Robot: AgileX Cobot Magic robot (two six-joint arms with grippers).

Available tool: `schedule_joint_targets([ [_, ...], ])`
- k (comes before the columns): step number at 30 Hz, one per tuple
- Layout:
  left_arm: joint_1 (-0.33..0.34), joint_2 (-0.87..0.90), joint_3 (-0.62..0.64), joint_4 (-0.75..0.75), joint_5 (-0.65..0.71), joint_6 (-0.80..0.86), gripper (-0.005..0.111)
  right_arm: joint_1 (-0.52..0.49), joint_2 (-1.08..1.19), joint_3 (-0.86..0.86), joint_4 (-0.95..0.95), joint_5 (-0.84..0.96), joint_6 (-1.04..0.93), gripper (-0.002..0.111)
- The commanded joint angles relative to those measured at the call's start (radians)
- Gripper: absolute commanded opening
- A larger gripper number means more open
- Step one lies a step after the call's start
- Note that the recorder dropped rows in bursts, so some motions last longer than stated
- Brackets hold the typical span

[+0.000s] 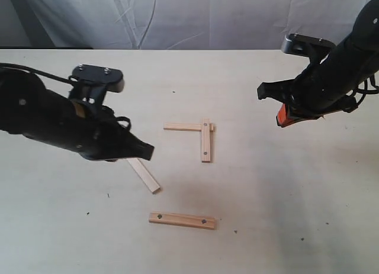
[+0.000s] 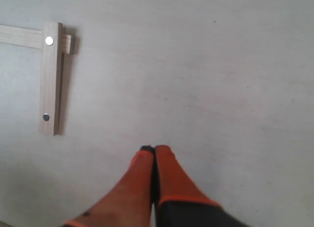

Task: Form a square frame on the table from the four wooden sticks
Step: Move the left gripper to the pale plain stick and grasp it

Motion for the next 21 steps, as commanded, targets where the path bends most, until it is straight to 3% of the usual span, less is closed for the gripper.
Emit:
schedule_joint_targets([
  [1, -0.054, 0.099, -0.025, 0.086, -0.059, -0.141, 0.0, -0.004, -0.005, 0.007, -0.003, -0.01, -0.008, 0.0],
  [4, -0.044, 0.14, -0.041, 0.189, -0.063, -0.257, 0.0, -0.004, -0.005, 0.007, -0.003, -0.01, -0.008, 0.0],
  [7, -0.044, 0.145, -0.048, 0.203, -0.075, -0.266, 0.0, -0.004, -0.005, 0.007, -0.003, -0.008, -0.008, 0.0],
  [16, -0.062, 0.171, -0.048, -0.059, -0.147, -0.265, 0.0, -0.004, -0.005, 0.007, 0.0, -0.019, -0.008, 0.0],
  [21, -0.114, 0.244, -0.048, -0.049, -0.19, -0.263, 0.0, -0.004, -0.005, 0.007, 0.0, -0.023, -0.008, 0.0],
])
